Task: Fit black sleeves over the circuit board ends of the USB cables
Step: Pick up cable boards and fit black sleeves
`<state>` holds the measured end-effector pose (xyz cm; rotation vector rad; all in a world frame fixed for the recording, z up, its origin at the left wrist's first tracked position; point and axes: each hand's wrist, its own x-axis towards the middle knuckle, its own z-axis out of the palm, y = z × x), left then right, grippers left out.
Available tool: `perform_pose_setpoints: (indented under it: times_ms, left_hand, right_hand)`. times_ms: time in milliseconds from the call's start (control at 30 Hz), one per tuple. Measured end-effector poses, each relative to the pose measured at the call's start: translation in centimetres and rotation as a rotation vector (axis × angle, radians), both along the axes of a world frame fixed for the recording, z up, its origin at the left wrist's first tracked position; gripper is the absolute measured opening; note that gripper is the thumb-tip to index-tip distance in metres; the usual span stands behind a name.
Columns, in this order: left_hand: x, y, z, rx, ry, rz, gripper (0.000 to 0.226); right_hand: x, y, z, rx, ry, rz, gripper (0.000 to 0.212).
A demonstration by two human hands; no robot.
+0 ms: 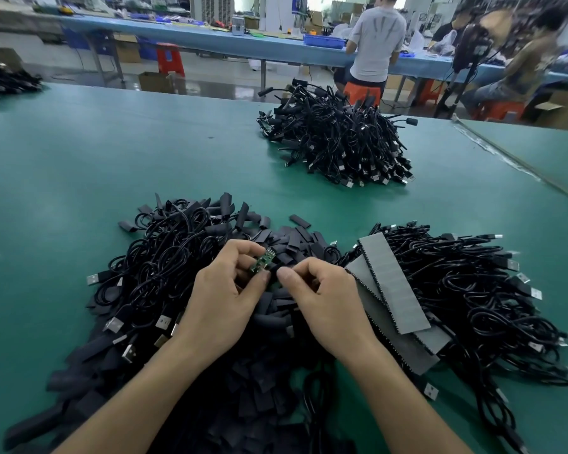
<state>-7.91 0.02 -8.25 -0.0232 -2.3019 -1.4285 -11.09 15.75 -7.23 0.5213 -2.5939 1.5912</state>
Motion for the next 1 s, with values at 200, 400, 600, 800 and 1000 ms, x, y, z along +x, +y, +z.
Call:
perform_pose_setpoints:
  times_ms: [200, 400, 600, 800, 1000]
  left_hand:
    - [-0.03, 0.09, -0.19, -0.005, 0.002, 0.046, 0.028]
    - [0.12, 0.25, 0.1, 0.019, 0.008, 0.04, 0.029]
    - [0.26, 0.15, 0.17, 0.051, -0.007, -0.004, 0.024]
    - [0.34, -0.11, -0.01, 0.132, -0.049, -0.107, 0.033]
    - [0.29, -0.06, -0.03, 0.179, -0.05, -0.117, 0.027]
  right_hand:
    - [0.37, 0.22, 0.25, 0.421, -0.026, 0.176, 0.033]
    - [0.17, 0.16, -0.03, 0.301, -0.049, 0.213, 0.017]
    - [-0.19, 0.15, -0.29, -0.026, -0.012, 0.036, 0.016]
    - [-0.23, 0.24, -0.31, -0.259, 0.009, 0.101, 0.025]
    - [0.0, 0.24, -0.49, -0.185, 0.08, 0.082, 0.03]
